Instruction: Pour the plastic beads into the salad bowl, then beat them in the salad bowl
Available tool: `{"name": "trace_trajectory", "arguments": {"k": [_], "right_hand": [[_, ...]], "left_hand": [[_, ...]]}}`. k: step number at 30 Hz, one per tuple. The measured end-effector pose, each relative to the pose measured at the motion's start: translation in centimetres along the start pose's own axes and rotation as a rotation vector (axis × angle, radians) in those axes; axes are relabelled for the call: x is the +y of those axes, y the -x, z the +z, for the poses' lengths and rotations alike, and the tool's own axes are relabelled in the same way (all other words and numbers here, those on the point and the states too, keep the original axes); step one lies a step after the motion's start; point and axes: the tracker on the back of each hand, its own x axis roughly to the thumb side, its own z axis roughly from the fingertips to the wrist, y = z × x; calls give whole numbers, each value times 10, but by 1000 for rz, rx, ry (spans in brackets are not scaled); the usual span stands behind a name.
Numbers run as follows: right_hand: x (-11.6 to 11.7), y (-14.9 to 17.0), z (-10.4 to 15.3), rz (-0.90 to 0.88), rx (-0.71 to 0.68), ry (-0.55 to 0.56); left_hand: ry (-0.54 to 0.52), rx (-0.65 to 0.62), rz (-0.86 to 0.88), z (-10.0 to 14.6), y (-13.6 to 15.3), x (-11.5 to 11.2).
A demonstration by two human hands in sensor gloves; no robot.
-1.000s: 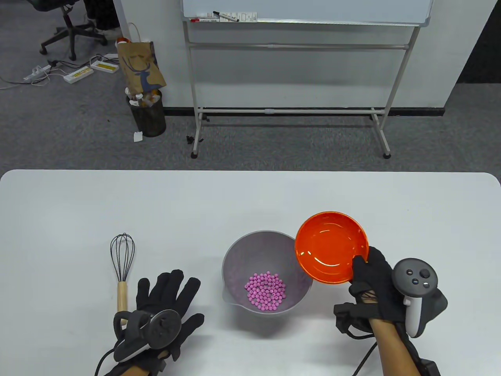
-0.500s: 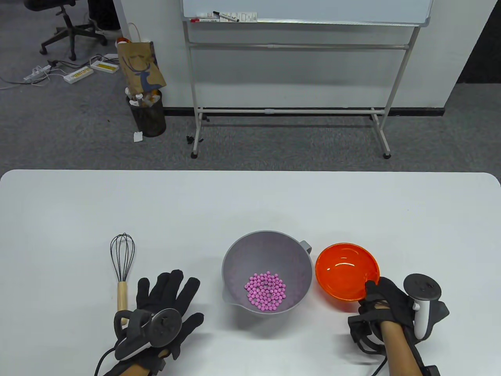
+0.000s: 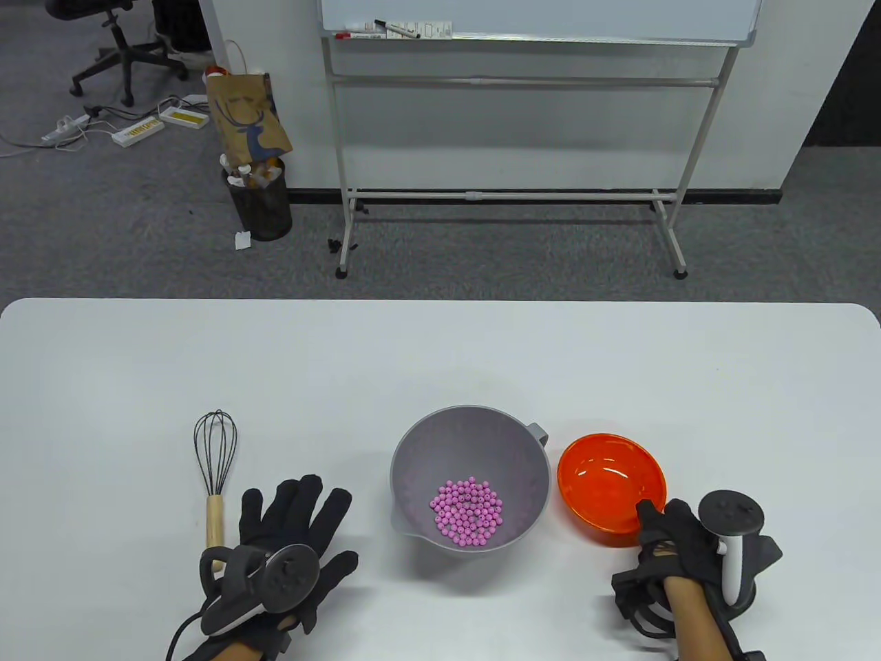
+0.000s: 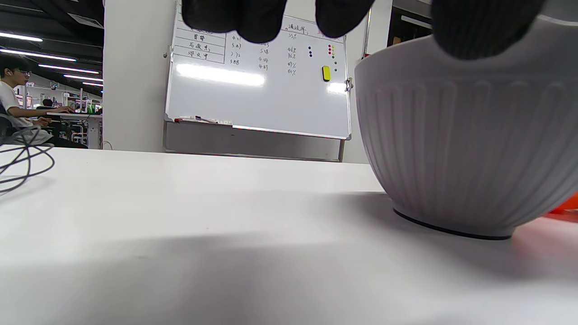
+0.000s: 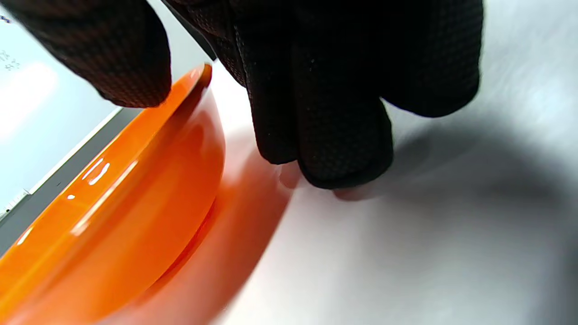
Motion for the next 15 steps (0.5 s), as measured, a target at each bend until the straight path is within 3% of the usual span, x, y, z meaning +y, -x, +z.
{"name": "trace_trajectory", "arguments": {"k": [7, 15], "right_hand": [[-21, -40, 49, 195, -306, 182], [-7, -57, 107, 363, -714, 201]], "left_hand": [[-10, 0, 10, 1, 1, 2], [-11, 10, 5, 1, 0, 0]]}}
